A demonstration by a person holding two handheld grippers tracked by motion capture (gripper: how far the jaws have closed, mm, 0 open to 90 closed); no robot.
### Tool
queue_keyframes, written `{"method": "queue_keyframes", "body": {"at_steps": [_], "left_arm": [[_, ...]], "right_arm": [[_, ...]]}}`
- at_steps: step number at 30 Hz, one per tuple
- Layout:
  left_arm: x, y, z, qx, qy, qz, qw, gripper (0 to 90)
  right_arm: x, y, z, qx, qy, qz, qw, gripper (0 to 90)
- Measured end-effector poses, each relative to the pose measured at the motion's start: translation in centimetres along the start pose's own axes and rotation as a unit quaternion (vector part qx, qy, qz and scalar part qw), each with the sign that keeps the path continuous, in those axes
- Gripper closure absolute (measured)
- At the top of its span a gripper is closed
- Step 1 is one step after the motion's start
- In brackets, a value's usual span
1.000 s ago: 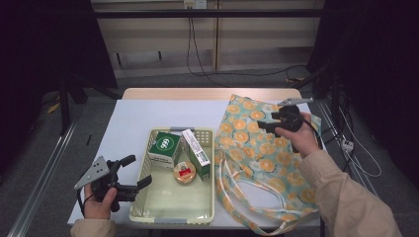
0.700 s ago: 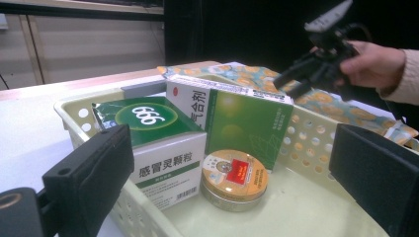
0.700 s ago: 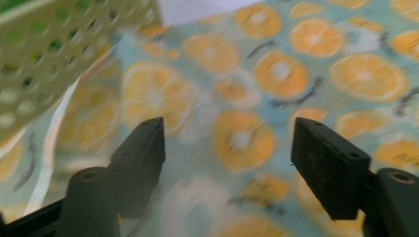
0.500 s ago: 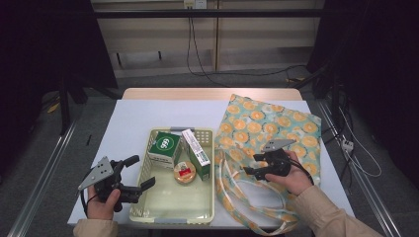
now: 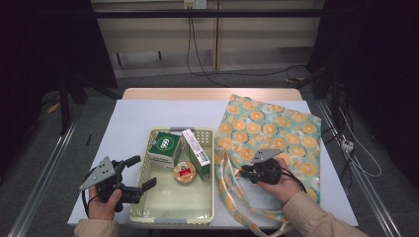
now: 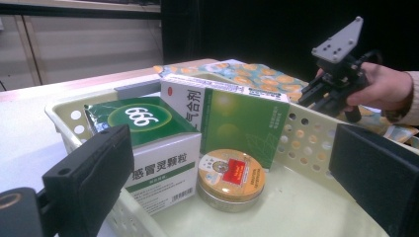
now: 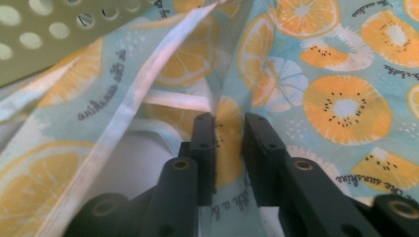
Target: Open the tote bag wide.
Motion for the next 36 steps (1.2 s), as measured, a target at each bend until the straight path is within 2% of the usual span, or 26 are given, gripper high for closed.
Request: {"method": "queue_keyframes", "body": {"at_steps": [1, 4, 9, 11, 12, 14, 16, 17, 20, 21, 23, 25, 28, 30, 34, 36], "left_arm": [[0.0, 0.0, 0.0, -0.001, 0.000, 0.000, 1.0000, 3.3], [0.0, 0.1, 0.0, -0.001, -0.004, 0.001, 1.0000, 3.3], [-0.1, 0.0, 0.0, 0.000, 0.001, 0.001, 1.0000, 3.3], [-0.1, 0.0, 0.0, 0.002, 0.000, 0.001, 1.0000, 3.3], [-0.1, 0.0, 0.0, 0.002, -0.003, 0.001, 1.0000, 3.3], [-0.1, 0.0, 0.0, 0.002, -0.002, 0.001, 1.0000, 3.3], [-0.1, -0.1, 0.0, 0.004, -0.002, 0.001, 1.0000, 3.3], [-0.1, -0.1, 0.0, 0.004, -0.003, 0.001, 1.0000, 3.3], [0.0, -0.1, 0.0, 0.005, -0.006, 0.001, 1.0000, 3.3], [0.0, -0.1, 0.0, 0.005, -0.003, 0.001, 1.0000, 3.3], [-0.1, -0.1, 0.0, 0.004, -0.004, 0.001, 1.0000, 3.3], [0.0, 0.0, -0.1, 0.006, -0.006, 0.001, 1.0000, 3.2], [0.1, 0.1, -0.1, 0.005, -0.005, 0.003, 1.0000, 3.2], [0.0, 0.1, -0.1, 0.005, -0.004, 0.003, 1.0000, 3.3], [-0.1, 0.0, -0.1, 0.007, -0.006, 0.003, 1.0000, 3.3], [-0.1, 0.1, -0.1, 0.007, -0.007, 0.004, 0.9999, 3.3]], "right_arm": [[-0.2, -0.1, 0.1, 0.000, 0.003, -0.006, 1.0000, 89.8], [-1.0, -0.4, 0.3, -0.006, -0.016, -0.005, 0.9998, 90.0], [-2.8, -0.9, 1.2, -0.016, -0.050, -0.021, 0.9984, 90.0], [-3.3, -1.0, 1.5, -0.018, -0.055, -0.029, 0.9979, 90.0], [-4.3, -1.3, 2.1, -0.021, -0.064, -0.035, 0.9971, 90.0], [-5.3, -1.6, 2.8, -0.022, -0.070, -0.050, 0.9961, 90.0], [-5.7, -1.8, 3.1, -0.026, -0.075, -0.053, 0.9955, 90.0], [-6.7, -2.1, 3.8, -0.029, -0.083, -0.065, 0.9940, 90.0], [-7.2, -2.4, 4.2, -0.028, -0.083, -0.071, 0.9937, 90.0], [-7.3, -2.8, 4.2, -0.030, -0.090, -0.061, 0.9936, 86.3], [-7.0, -2.9, 4.1, -0.020, -0.088, -0.063, 0.9939, 66.9], [-6.3, -2.6, 4.1, -0.009, -0.063, -0.063, 0.9960, 58.3], [-5.1, -1.4, 4.3, -0.014, -0.063, -0.051, 0.9966, 39.7], [-4.1, -0.4, 4.4, -0.020, -0.051, -0.047, 0.9974, 40.4], [-1.5, 1.2, 3.9, -0.021, -0.035, -0.012, 0.9991, 40.6], [-0.2, 1.8, 3.5, -0.024, -0.036, 0.005, 0.9991, 42.7]]}}
Point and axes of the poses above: each handheld gripper's, and its own axes: y roughly backward along the jaws, z roughly out of its top, x roughly to its left, the point moved 4 cm from there along -y, roughly forward along the jaws, and after that the axes turned 6 degrees about y, right-handed, at the moved point
